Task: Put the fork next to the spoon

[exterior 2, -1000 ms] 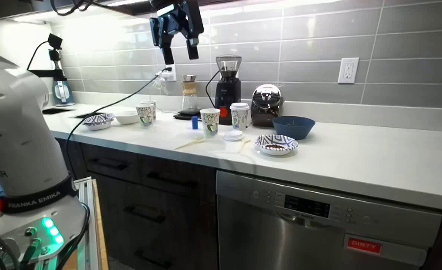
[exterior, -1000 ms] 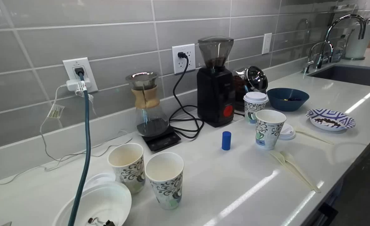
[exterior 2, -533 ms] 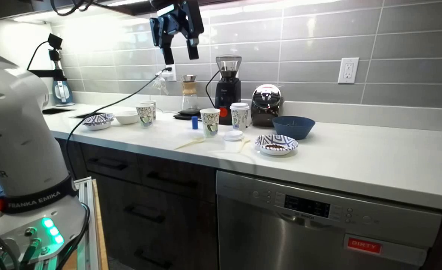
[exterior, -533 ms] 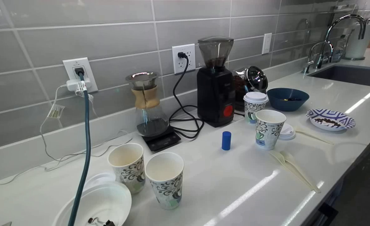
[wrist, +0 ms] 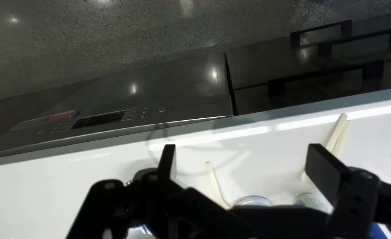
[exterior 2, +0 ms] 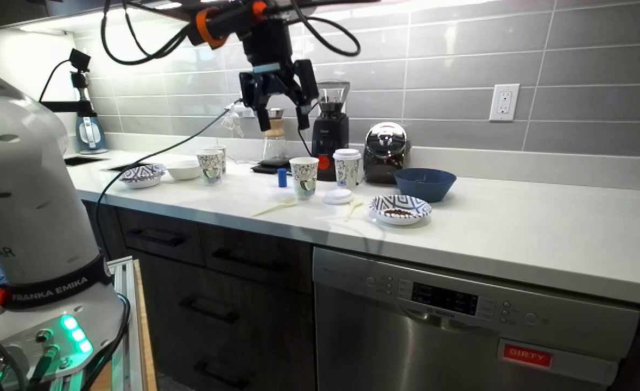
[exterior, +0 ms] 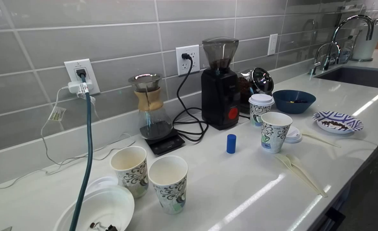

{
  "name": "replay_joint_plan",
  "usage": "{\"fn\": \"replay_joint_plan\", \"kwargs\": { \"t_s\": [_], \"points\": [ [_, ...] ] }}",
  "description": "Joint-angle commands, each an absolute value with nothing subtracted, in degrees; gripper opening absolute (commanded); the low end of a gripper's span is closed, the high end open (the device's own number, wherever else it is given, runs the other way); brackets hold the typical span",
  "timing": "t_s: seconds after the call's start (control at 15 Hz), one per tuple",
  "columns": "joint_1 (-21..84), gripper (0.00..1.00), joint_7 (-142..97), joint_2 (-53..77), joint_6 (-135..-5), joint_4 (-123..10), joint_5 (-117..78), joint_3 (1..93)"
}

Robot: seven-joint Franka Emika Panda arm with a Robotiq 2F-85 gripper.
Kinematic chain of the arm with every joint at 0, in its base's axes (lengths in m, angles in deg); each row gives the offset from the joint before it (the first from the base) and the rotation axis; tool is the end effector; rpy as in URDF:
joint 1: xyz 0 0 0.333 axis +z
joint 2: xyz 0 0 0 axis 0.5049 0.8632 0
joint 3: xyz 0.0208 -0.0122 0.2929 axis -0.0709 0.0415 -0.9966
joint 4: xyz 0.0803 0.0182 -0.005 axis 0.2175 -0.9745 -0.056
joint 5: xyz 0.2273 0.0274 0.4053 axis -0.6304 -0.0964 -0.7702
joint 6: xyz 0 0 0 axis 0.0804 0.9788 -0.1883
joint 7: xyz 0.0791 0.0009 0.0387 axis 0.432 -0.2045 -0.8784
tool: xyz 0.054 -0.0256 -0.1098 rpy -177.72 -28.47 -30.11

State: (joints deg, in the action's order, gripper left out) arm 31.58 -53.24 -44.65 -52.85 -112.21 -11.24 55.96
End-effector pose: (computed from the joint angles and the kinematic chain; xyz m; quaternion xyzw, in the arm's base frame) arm 0.4351 -0.0948 0.4292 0.9804 0.1801 0.0698 0.0384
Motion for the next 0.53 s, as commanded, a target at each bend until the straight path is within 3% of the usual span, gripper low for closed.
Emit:
{"fn": "replay_joint_plan", "kwargs": {
  "t_s": [0.0,0.47],
  "points": [
    [32.8,1.00,-56.6,-38.7,-61.2,-114.6,-13.9,58.3],
    [36.1,1.00,-61.6,-23.7,-76.3,-114.6,-20.7,58.3]
  ]
}}
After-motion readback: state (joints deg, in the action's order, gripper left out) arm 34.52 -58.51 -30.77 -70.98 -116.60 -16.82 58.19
